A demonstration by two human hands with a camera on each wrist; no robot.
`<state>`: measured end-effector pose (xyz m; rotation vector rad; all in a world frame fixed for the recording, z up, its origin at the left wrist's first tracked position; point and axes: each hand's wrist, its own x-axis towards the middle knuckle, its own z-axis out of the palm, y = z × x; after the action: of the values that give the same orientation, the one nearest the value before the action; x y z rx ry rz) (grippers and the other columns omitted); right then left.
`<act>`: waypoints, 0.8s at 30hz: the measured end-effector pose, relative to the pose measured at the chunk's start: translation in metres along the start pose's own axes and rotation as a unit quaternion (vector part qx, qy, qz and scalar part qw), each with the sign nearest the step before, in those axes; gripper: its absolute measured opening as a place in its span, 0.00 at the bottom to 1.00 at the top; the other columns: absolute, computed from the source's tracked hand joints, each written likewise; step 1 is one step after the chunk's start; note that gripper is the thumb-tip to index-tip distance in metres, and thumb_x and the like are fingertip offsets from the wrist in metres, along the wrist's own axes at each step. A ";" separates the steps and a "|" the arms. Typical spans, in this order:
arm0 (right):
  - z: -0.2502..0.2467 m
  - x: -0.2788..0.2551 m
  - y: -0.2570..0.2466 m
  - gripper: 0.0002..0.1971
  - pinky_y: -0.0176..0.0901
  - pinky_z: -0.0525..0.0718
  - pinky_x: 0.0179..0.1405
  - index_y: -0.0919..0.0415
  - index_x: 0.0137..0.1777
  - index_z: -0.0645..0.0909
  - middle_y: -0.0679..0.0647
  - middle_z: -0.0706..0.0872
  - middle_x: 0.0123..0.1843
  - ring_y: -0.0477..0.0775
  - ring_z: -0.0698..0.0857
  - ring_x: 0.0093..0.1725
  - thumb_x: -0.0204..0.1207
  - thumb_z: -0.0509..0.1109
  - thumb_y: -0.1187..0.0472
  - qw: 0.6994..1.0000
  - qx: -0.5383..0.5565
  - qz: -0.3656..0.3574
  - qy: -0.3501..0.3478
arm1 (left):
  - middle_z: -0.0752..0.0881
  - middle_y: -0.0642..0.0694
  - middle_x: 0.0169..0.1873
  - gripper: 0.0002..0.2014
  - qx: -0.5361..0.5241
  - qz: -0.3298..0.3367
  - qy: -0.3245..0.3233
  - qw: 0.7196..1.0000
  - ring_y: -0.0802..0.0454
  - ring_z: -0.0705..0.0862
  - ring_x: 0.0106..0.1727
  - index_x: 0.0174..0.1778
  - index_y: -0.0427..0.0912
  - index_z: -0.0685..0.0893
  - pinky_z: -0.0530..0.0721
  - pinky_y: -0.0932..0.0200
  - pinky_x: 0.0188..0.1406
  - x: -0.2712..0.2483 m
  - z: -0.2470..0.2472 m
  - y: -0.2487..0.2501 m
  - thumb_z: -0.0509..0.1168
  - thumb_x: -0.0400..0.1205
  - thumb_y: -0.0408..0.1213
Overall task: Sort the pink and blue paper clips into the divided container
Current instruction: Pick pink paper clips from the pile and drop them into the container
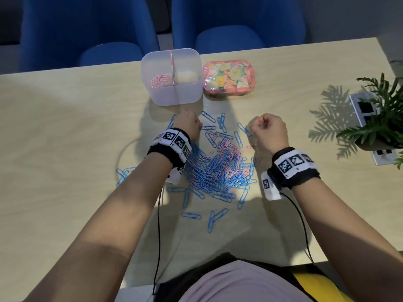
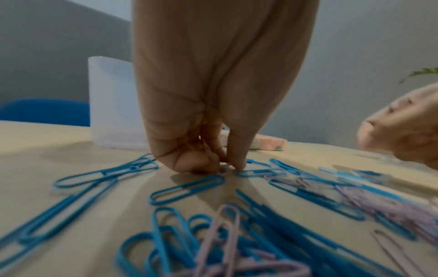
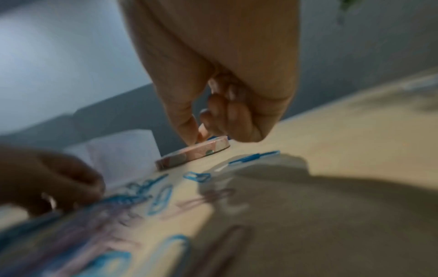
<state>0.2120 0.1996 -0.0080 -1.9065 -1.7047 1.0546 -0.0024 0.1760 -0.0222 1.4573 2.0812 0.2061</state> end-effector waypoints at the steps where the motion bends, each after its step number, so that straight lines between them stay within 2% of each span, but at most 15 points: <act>1: -0.002 -0.001 0.001 0.10 0.41 0.73 0.38 0.54 0.28 0.75 0.53 0.83 0.33 0.58 0.80 0.36 0.71 0.67 0.62 0.997 -0.073 -0.014 0.016 | 0.83 0.36 0.44 0.09 -0.037 -0.006 0.001 0.999 0.40 0.83 0.49 0.46 0.32 0.82 0.80 0.51 0.49 -0.001 -0.001 -0.002 0.61 0.83 0.35; 3: -0.009 -0.001 0.005 0.04 0.46 0.77 0.44 0.53 0.38 0.82 0.57 0.88 0.44 0.65 0.83 0.47 0.70 0.66 0.62 0.988 -0.147 -0.039 0.013 | 0.82 0.40 0.42 0.05 -0.137 -0.030 0.016 0.990 0.46 0.81 0.42 0.47 0.36 0.78 0.81 0.56 0.41 -0.003 -0.006 -0.008 0.61 0.83 0.35; 5: -0.012 -0.004 0.011 0.07 0.46 0.77 0.46 0.51 0.45 0.85 0.56 0.89 0.46 0.63 0.84 0.50 0.69 0.69 0.61 0.979 -0.187 -0.070 -0.052 | 0.80 0.42 0.41 0.04 -0.252 -0.059 0.021 0.966 0.51 0.79 0.37 0.52 0.37 0.77 0.80 0.66 0.27 -0.004 -0.011 -0.017 0.60 0.83 0.32; 7: -0.012 -0.008 0.020 0.04 0.45 0.76 0.45 0.51 0.44 0.84 0.53 0.88 0.45 0.60 0.84 0.50 0.69 0.74 0.58 0.963 -0.222 -0.097 -0.119 | 0.80 0.45 0.38 0.08 -0.307 -0.084 -0.004 0.948 0.55 0.77 0.35 0.56 0.38 0.77 0.75 0.70 0.22 -0.003 -0.014 -0.021 0.58 0.83 0.30; 8: -0.011 -0.009 0.025 0.03 0.44 0.75 0.44 0.52 0.41 0.82 0.52 0.88 0.45 0.60 0.84 0.50 0.70 0.74 0.57 0.957 -0.235 -0.108 -0.134 | 0.79 0.47 0.34 0.08 -0.328 -0.099 -0.018 0.939 0.57 0.76 0.30 0.54 0.38 0.79 0.73 0.72 0.21 -0.002 -0.014 -0.022 0.56 0.84 0.29; 10: -0.007 -0.011 0.033 0.07 0.46 0.76 0.43 0.52 0.36 0.77 0.52 0.86 0.45 0.61 0.84 0.49 0.73 0.71 0.57 0.950 -0.244 -0.130 -0.143 | 0.76 0.50 0.20 0.12 -0.385 -0.135 -0.039 0.912 0.61 0.72 0.16 0.41 0.40 0.78 0.65 0.73 0.11 -0.003 -0.014 -0.019 0.50 0.84 0.28; 11: -0.005 -0.012 0.034 0.08 0.48 0.77 0.44 0.52 0.36 0.75 0.53 0.85 0.46 0.62 0.83 0.49 0.73 0.70 0.59 0.949 -0.241 -0.145 -0.144 | 0.72 0.53 0.13 0.14 -0.411 -0.147 -0.048 0.898 0.61 0.69 0.12 0.36 0.41 0.75 0.63 0.72 0.09 -0.005 -0.014 -0.015 0.49 0.84 0.29; 12: -0.003 -0.014 0.034 0.07 0.49 0.76 0.44 0.52 0.37 0.73 0.55 0.84 0.47 0.63 0.83 0.49 0.74 0.69 0.61 0.946 -0.243 -0.161 -0.144 | 0.70 0.54 0.10 0.14 -0.425 -0.148 -0.060 0.891 0.60 0.69 0.13 0.34 0.42 0.74 0.62 0.71 0.09 -0.007 -0.012 -0.012 0.49 0.85 0.32; 13: -0.002 -0.016 0.033 0.06 0.50 0.76 0.44 0.54 0.39 0.73 0.56 0.83 0.48 0.64 0.82 0.50 0.74 0.68 0.61 0.941 -0.252 -0.175 -0.142 | 0.70 0.54 0.12 0.15 -0.427 -0.138 -0.073 0.891 0.58 0.68 0.17 0.34 0.42 0.73 0.63 0.70 0.12 -0.009 -0.010 -0.008 0.51 0.86 0.36; 16: 0.001 -0.024 0.030 0.04 0.51 0.76 0.45 0.59 0.45 0.75 0.59 0.83 0.53 0.65 0.83 0.51 0.76 0.66 0.60 0.923 -0.301 -0.197 -0.137 | 0.72 0.50 0.24 0.16 -0.354 -0.061 -0.106 0.927 0.56 0.69 0.25 0.32 0.45 0.73 0.67 0.66 0.23 -0.015 0.002 0.000 0.57 0.85 0.45; 18: 0.004 -0.030 0.031 0.04 0.53 0.77 0.46 0.59 0.46 0.75 0.61 0.82 0.54 0.66 0.83 0.50 0.77 0.63 0.60 0.914 -0.319 -0.203 -0.146 | 0.76 0.49 0.28 0.14 -0.260 0.002 -0.087 0.962 0.55 0.73 0.29 0.33 0.45 0.74 0.71 0.62 0.29 -0.017 0.010 0.004 0.61 0.83 0.46; 20: 0.006 -0.035 0.033 0.05 0.54 0.78 0.45 0.61 0.48 0.74 0.62 0.81 0.54 0.67 0.83 0.47 0.77 0.61 0.60 0.914 -0.318 -0.196 -0.157 | 0.83 0.47 0.37 0.11 -0.164 0.064 -0.051 0.983 0.52 0.80 0.38 0.40 0.42 0.77 0.78 0.58 0.40 -0.018 0.016 0.006 0.67 0.79 0.46; 22: 0.008 -0.038 0.035 0.06 0.54 0.78 0.44 0.63 0.49 0.74 0.64 0.79 0.53 0.69 0.83 0.45 0.77 0.60 0.61 0.919 -0.308 -0.188 -0.161 | 0.85 0.46 0.48 0.15 -0.033 0.118 -0.026 0.992 0.49 0.83 0.48 0.48 0.41 0.79 0.79 0.54 0.47 -0.020 0.021 0.006 0.70 0.76 0.49; 24: 0.010 -0.039 0.034 0.05 0.54 0.78 0.43 0.64 0.49 0.74 0.64 0.79 0.53 0.69 0.83 0.44 0.77 0.60 0.62 0.922 -0.300 -0.187 -0.157 | 0.84 0.44 0.52 0.15 0.094 0.158 0.005 0.983 0.45 0.83 0.51 0.50 0.41 0.79 0.79 0.51 0.47 -0.020 0.020 0.007 0.66 0.78 0.50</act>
<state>0.2283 0.1530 -0.0275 -1.6567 -2.6940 0.7647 0.0186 0.1568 -0.0287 1.9026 1.9091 0.1437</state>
